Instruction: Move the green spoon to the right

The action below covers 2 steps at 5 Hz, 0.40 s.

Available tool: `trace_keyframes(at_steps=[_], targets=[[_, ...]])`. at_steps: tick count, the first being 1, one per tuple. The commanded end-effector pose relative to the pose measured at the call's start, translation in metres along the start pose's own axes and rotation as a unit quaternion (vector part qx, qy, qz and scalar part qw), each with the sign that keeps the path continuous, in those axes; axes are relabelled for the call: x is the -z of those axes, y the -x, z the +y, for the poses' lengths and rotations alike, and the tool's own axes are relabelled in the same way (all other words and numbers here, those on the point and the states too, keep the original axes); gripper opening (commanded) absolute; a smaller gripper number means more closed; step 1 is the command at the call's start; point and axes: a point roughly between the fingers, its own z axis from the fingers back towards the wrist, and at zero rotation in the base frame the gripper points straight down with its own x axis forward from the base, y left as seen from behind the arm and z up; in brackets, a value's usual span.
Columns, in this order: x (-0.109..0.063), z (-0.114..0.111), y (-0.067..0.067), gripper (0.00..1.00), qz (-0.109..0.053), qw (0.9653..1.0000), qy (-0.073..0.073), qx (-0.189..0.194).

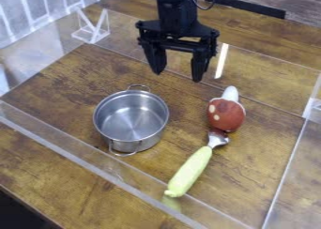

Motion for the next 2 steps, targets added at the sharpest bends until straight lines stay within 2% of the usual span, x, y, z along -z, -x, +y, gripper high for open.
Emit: trace_keyframes(at_steps=[1, 2], targets=[[-0.019, -0.021, 0.012, 1.0, -0.024, 0.9992, 0.012, 0.03], [-0.013, -0.04, 0.031, 1.0, -0.026, 0.9979, 0.017, 0.057]])
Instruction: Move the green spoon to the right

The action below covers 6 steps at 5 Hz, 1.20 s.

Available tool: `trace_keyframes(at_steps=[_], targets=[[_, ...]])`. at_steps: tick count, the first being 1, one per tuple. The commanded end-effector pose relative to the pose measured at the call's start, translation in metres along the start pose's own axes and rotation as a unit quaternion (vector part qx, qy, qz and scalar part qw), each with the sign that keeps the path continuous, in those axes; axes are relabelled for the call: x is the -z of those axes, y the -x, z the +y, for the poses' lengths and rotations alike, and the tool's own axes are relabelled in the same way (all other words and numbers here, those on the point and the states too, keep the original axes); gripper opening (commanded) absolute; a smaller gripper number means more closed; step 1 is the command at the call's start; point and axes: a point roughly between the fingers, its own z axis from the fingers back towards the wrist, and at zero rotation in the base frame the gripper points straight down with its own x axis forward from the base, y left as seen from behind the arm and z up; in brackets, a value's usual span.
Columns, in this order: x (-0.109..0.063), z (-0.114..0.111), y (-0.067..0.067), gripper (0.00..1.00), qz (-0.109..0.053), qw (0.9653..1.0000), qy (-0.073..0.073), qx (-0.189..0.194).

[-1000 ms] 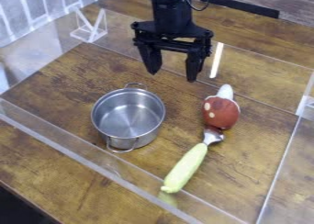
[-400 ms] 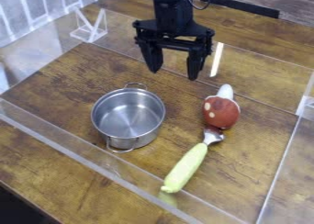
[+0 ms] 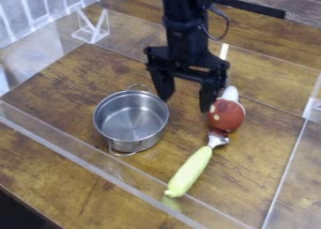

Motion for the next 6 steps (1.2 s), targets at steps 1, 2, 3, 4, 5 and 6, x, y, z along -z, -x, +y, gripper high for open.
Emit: trace_keyframes(at_steps=[1, 2, 3, 4, 5, 6], targets=[[-0.019, -0.02, 0.01, 1.0, -0.039, 0.9988, 0.011, 0.028], [-0.007, -0.029, 0.016, 1.0, -0.04, 0.9986, 0.011, 0.033], [0.005, -0.032, 0.017, 1.0, -0.036, 0.9987, 0.009, 0.034], [0.016, -0.033, 0.018, 1.0, -0.031, 0.9989, 0.008, 0.035], [0.028, -0.035, 0.018, 1.0, -0.026, 0.999, 0.005, 0.036], [0.039, -0.036, 0.018, 0.0, -0.021, 0.999, 0.001, 0.038]])
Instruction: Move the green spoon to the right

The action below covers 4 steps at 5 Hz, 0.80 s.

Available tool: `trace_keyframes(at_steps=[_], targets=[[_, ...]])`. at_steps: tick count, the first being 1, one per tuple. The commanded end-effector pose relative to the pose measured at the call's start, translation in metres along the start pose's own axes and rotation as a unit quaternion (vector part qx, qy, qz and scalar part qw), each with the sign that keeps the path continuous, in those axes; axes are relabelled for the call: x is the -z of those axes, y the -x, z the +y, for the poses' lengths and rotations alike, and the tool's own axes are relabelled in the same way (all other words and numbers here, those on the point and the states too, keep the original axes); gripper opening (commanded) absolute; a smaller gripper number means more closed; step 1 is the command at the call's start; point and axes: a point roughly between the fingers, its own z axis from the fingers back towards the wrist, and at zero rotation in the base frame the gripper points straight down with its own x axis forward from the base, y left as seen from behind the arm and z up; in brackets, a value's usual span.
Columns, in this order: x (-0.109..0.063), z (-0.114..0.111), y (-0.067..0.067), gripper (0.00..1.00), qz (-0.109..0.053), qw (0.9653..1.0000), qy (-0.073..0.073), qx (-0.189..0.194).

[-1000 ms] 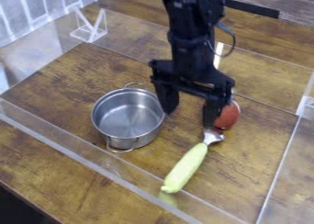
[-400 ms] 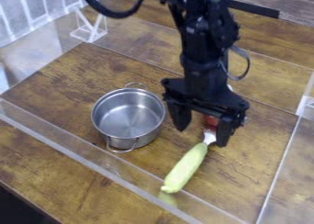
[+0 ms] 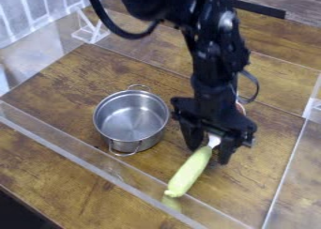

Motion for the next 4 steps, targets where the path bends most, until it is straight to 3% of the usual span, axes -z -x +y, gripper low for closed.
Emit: trace_keyframes(at_steps=[1, 3, 4], targets=[[-0.018, -0.006, -0.004, 0.0, -0.031, 0.9994, -0.001, 0.015], [-0.047, -0.007, -0.006, 0.0, -0.056, 0.9982, -0.012, 0.017], [-0.059, -0.01, -0.005, 0.0, -0.079, 0.9965, -0.021, 0.02]])
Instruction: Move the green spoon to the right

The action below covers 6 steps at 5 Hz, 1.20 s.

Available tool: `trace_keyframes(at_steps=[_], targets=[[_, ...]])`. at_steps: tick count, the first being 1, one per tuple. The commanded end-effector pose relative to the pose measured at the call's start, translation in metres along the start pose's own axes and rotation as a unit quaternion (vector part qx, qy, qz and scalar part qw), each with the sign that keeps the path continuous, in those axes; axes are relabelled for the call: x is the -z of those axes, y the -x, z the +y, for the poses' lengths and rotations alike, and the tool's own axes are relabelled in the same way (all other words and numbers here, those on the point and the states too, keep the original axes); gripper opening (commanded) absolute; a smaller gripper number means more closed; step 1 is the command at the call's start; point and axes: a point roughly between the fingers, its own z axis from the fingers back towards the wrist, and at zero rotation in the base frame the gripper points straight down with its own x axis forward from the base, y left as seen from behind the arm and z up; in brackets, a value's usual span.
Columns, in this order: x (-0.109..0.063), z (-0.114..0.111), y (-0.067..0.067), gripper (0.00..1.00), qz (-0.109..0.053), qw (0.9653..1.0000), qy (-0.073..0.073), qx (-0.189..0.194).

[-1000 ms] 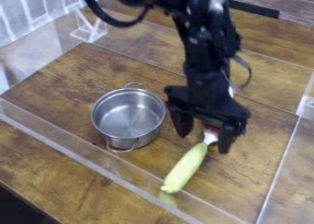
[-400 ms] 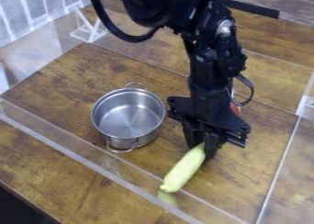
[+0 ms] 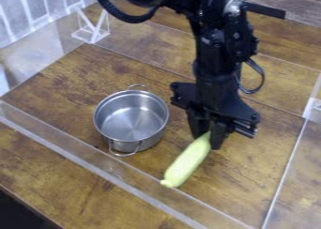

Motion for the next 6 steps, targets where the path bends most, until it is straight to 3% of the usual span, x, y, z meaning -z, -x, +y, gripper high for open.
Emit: trace_keyframes(at_steps=[1, 6], targets=[[-0.02, -0.002, -0.005, 0.0, -0.048, 0.9988, 0.009, 0.006], [0.006, 0.014, -0.005, 0.0, -0.047, 0.9989, 0.0, -0.001]])
